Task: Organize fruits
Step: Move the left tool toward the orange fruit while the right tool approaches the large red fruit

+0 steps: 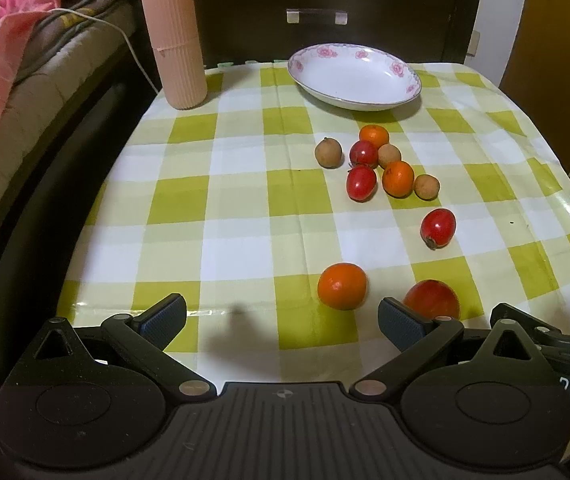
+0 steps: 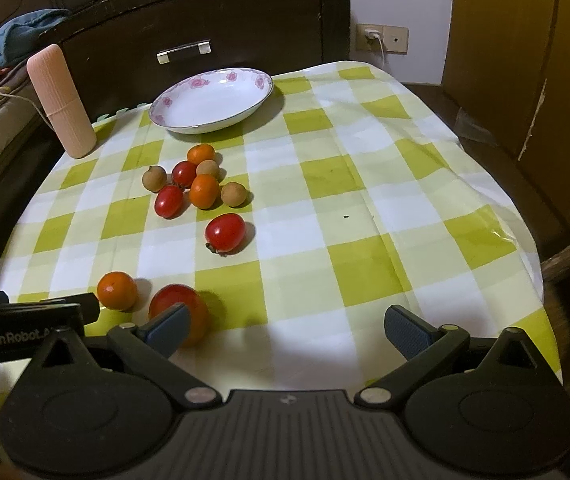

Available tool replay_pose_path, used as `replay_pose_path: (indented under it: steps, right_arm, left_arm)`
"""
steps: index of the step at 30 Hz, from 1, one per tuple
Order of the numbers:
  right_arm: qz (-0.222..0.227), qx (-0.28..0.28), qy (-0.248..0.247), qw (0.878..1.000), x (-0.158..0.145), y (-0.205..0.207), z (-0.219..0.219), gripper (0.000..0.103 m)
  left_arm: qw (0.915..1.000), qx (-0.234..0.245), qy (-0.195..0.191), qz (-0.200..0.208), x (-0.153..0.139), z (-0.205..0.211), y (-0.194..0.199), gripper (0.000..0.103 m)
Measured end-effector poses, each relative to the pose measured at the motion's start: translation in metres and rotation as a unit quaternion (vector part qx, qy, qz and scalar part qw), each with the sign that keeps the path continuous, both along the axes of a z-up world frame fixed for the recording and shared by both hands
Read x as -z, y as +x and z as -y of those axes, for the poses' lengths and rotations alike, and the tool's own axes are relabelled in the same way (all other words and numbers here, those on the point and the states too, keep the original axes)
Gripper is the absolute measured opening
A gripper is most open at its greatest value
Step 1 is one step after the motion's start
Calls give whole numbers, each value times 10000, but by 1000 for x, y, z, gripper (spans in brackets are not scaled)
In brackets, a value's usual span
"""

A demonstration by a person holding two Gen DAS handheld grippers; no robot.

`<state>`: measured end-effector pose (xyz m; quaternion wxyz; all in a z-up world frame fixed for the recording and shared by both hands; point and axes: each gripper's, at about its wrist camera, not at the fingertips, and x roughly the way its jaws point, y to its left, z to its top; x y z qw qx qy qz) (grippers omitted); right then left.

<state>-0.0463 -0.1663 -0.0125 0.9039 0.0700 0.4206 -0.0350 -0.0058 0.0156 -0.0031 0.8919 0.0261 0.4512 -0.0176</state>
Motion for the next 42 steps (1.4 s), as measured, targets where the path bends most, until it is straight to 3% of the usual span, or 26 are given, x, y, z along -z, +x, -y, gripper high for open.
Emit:
replay_pose_path:
  steps: [42]
  right_arm:
    - [-25, -176, 78, 9998, 2, 1, -7, 96]
  left_arm:
    - [9996, -1, 288, 71, -2, 2, -1, 100]
